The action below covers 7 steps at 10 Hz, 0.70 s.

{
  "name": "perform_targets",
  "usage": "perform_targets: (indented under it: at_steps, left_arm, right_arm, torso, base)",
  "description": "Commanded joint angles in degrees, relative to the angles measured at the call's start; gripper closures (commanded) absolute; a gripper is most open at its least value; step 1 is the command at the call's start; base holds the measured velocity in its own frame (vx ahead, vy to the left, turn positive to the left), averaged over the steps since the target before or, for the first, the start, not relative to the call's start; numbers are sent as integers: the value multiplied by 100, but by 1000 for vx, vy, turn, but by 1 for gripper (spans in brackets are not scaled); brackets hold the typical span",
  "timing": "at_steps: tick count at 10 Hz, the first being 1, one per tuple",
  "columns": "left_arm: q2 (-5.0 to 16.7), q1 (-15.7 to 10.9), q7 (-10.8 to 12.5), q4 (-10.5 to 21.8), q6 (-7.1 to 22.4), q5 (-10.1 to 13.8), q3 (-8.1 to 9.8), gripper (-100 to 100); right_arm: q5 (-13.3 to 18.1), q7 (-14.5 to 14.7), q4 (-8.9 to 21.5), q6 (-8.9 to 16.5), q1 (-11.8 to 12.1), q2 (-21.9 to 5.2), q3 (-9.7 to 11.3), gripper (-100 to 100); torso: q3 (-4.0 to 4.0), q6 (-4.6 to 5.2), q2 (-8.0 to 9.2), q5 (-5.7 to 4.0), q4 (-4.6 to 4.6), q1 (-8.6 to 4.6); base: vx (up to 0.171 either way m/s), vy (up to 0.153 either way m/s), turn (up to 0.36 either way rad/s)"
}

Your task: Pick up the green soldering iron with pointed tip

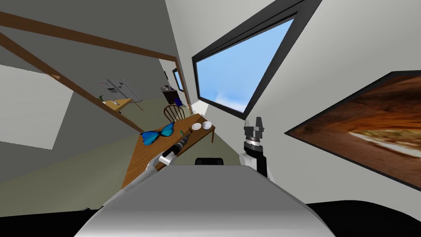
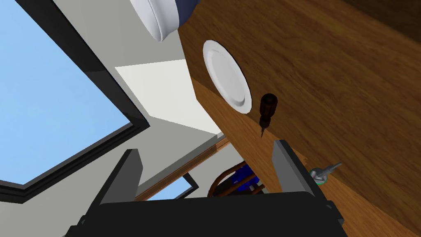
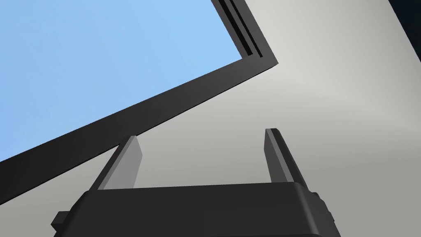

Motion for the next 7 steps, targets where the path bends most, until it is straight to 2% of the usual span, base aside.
perform_targets:
  at_steps: [1,2,3,4,5,6,7]
  left_arm:
    - [175,-111,4,286,185,112,-206,-100]
    - [354,-216,26,505,322,218,-395,-100]
    - [354,-216,26,590,333,218,-395,-100]
    - [528,-322,51,852,477,318,-585,-100]
    - [528,-322,51,852,477,318,-585,-100]
    - [698,-430,78,1112,615,410,-776,-100]
    - [698,-430,78,1112,615,410,-776,-100]
  right_arm:
    - [0,0,0,0,0,0,0,0]
    - [0,0,0,0,-1,0,0,0]
    - [0,0,0,0,-1,0,0,0]
    - [0,0,0,0,0,0,0,0]
    - [0,0,0,0,-1,0,0,0]
    - [0,0,0,0,1,0,-1,0]
    - [0,0,0,0,0,0,0,0]
  torso:
    - [0,0,0,0,0,0]
    - [0,3,0,0,0,0]
    - [-2,4,-3,0,0,3]
    - [-2,-2,-3,1,-1,3]
    - [-2,4,-4,0,-1,1]
    - [-2,-3,-3,0,-1,1]
    - [-2,1,-4,0,-1,1]
  base:
    - [3,7,-252]
    - [9,13,-349]
    - [9,19,-141]
    - [12,10,-292]
    - [9,14,-100]
    - [13,11,-198]
    - [12,13,-119]
